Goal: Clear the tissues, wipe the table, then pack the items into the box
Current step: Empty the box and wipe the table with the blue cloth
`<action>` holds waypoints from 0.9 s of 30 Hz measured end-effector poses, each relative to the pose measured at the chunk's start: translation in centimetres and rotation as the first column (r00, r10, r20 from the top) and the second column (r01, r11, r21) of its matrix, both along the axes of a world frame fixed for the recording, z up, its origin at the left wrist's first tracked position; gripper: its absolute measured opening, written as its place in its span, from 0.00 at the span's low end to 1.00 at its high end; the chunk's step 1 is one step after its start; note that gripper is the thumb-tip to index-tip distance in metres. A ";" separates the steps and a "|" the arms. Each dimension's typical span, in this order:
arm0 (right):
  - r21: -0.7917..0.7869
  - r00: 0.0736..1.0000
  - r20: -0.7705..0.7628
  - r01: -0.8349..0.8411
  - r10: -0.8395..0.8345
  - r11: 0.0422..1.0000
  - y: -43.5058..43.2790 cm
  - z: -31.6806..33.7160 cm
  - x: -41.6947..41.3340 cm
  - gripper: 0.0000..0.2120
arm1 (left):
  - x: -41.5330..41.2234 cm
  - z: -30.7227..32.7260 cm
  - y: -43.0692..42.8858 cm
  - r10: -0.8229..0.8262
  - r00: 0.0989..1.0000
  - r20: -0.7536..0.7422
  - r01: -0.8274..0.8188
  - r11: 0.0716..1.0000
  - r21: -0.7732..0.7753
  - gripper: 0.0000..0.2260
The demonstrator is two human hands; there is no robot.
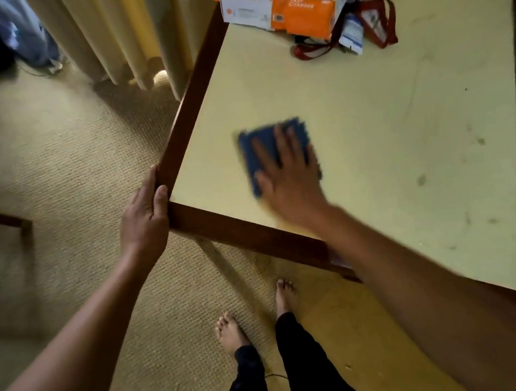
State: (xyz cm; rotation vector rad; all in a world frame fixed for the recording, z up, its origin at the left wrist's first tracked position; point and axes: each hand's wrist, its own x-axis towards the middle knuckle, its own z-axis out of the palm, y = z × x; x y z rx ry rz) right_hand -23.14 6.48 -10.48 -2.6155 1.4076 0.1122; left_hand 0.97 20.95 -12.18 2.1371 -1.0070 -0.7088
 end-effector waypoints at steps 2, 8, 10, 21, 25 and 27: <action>0.011 0.985 -0.017 -0.173 0.173 0.985 6.1 0.1 -3.5 0.29 | 0.5 0.2 0.3 0.005 0.995 -0.099 -0.008 1.000 -0.026 0.21; -0.017 0.991 -0.050 0.122 -0.123 0.992 -1.7 0.7 -8.9 0.30 | -0.9 0.8 1.6 0.117 0.895 -0.432 -0.162 0.984 -0.069 0.19; -0.025 0.986 0.001 0.169 -0.169 0.985 -4.2 0.3 -2.4 0.30 | -0.3 0.8 1.7 0.102 0.889 -0.446 -0.137 0.989 -0.048 0.19; 0.064 0.973 -0.023 -0.228 0.230 0.972 6.0 0.3 -6.0 0.28 | 1.6 2.4 4.8 0.117 0.742 -0.660 -0.169 0.985 -0.016 0.16; 0.020 0.997 -0.036 -0.065 0.065 0.998 -2.1 0.7 2.6 0.30 | 1.6 2.5 4.8 0.155 0.716 -0.681 -0.195 0.981 0.018 0.17; 0.025 0.996 0.000 -0.089 0.089 0.996 -2.5 0.8 9.1 0.30 | 1.6 2.6 4.7 0.170 0.699 -0.695 -0.202 0.979 0.036 0.17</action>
